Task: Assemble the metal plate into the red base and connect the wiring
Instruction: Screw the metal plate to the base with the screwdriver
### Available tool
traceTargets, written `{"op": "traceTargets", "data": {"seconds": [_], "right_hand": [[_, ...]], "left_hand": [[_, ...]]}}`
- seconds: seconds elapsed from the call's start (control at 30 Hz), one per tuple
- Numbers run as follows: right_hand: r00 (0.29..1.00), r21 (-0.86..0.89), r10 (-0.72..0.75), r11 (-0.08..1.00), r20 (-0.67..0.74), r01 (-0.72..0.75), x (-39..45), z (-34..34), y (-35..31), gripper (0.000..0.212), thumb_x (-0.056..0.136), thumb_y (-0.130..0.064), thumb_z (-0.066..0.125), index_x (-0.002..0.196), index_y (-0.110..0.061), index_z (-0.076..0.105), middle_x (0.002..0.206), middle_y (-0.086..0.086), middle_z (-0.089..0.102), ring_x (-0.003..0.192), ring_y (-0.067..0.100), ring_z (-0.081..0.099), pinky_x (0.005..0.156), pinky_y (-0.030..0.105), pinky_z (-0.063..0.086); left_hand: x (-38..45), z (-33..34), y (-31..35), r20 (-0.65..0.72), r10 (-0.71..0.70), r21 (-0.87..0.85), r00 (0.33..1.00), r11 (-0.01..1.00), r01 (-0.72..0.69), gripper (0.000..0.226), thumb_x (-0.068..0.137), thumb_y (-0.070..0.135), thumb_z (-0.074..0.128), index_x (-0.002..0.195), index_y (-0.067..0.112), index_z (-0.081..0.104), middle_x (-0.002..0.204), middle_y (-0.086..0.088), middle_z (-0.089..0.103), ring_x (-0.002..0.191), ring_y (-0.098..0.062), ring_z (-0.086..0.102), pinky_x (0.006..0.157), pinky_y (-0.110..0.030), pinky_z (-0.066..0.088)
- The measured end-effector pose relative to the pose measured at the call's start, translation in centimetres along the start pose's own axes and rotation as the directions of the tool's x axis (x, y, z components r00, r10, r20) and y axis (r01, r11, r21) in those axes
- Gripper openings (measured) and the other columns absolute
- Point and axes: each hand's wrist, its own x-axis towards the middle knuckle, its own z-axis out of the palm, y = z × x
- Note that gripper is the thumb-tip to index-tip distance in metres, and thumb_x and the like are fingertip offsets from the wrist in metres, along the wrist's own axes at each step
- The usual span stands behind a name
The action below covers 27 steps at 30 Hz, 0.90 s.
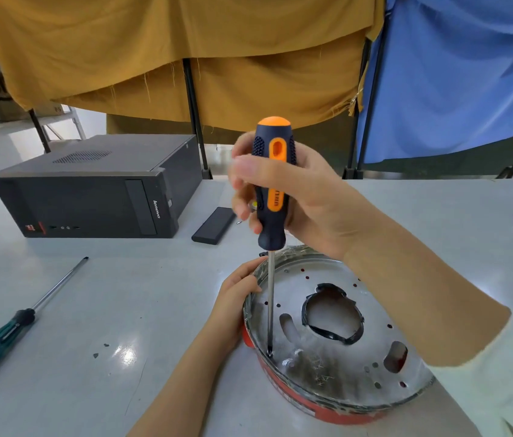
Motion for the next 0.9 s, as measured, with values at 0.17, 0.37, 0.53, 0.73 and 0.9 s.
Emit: {"op": "traceTargets", "data": {"seconds": [0.17,0.37,0.53,0.73,0.9], "right_hand": [[0.958,0.213,0.038,0.972,0.286,-0.102,0.3,-0.4,0.0,0.007,0.083,-0.015,0.050,0.076,-0.014,0.048,0.064,0.001,0.056,0.044,0.014,0.049,0.044,0.020,0.039],[0.962,-0.064,-0.034,0.998,-0.270,0.018,0.2,1.3,1.2,0.024,0.090,-0.013,0.056,0.071,-0.018,0.042,0.053,-0.001,0.041,0.041,0.014,0.035,0.043,0.025,0.032],[0.992,-0.064,-0.038,0.997,-0.120,0.031,0.1,0.6,0.8,0.018,0.088,-0.016,0.059,0.073,-0.017,0.050,0.060,0.001,0.052,0.045,0.017,0.045,0.047,0.025,0.040],[0.958,0.184,0.094,0.972,0.271,-0.147,0.5,-0.4,-0.1,0.006,0.083,-0.012,0.051,0.078,-0.011,0.048,0.057,0.002,0.052,0.037,0.011,0.042,0.044,0.019,0.037],[0.939,-0.167,-0.068,0.986,-0.338,0.012,0.1,1.7,1.3,0.030,0.088,-0.017,0.058,0.064,-0.021,0.042,0.048,-0.002,0.042,0.038,0.015,0.040,0.043,0.021,0.037]], "left_hand": [[0.0,-0.2,-0.1,0.013,-0.003,-0.005,1.000,1.000,0.003,0.050,0.076,0.000,0.049,0.122,0.011,0.065,0.121,-0.019,0.067,0.115,-0.038,0.061,0.102,-0.057,0.045],[0.0,-0.1,0.0,-0.008,-0.012,-0.008,1.000,1.000,0.012,0.058,0.067,0.005,0.049,0.121,0.015,0.066,0.118,-0.022,0.067,0.113,-0.042,0.061,0.100,-0.054,0.048],[0.0,-0.1,0.0,0.019,-0.003,-0.002,1.000,1.000,0.003,0.059,0.065,0.004,0.049,0.122,0.013,0.065,0.119,-0.018,0.068,0.114,-0.037,0.062,0.101,-0.054,0.047],[0.1,-0.2,-0.1,0.028,0.017,-0.022,0.999,1.000,-0.017,0.060,0.063,0.005,0.049,0.120,0.013,0.067,0.120,-0.016,0.068,0.115,-0.035,0.062,0.102,-0.053,0.047],[0.0,-0.1,-0.1,0.015,0.004,-0.042,1.000,0.999,-0.004,0.058,0.065,0.006,0.050,0.120,0.016,0.067,0.117,-0.021,0.068,0.110,-0.038,0.064,0.097,-0.049,0.050]]}}
